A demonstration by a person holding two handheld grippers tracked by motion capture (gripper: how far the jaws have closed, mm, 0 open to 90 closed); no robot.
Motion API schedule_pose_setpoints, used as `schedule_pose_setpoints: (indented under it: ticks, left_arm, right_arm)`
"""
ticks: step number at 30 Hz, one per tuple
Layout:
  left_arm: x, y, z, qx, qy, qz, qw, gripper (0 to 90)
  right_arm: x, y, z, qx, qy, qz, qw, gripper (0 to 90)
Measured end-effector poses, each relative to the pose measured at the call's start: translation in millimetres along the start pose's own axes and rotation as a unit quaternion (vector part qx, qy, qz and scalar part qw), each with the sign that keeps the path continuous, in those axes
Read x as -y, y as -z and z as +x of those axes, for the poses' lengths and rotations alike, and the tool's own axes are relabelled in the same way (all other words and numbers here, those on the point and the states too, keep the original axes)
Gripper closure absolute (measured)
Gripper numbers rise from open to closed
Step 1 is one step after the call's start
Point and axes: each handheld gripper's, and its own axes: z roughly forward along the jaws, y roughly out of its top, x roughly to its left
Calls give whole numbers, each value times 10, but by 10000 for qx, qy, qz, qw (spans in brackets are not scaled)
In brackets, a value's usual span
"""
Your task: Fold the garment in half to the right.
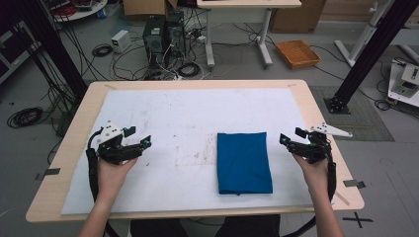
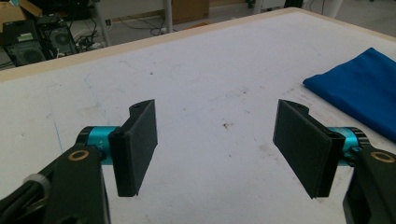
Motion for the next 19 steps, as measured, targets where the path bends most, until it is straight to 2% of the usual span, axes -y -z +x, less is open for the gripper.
schedule_pose_setpoints:
  ticks: [19]
  left_arm:
    - [4, -23, -19, 37, -26, 56, 10000, 306]
  right_arm:
    - [19, -31, -16, -14, -8, 68, 10000, 241]
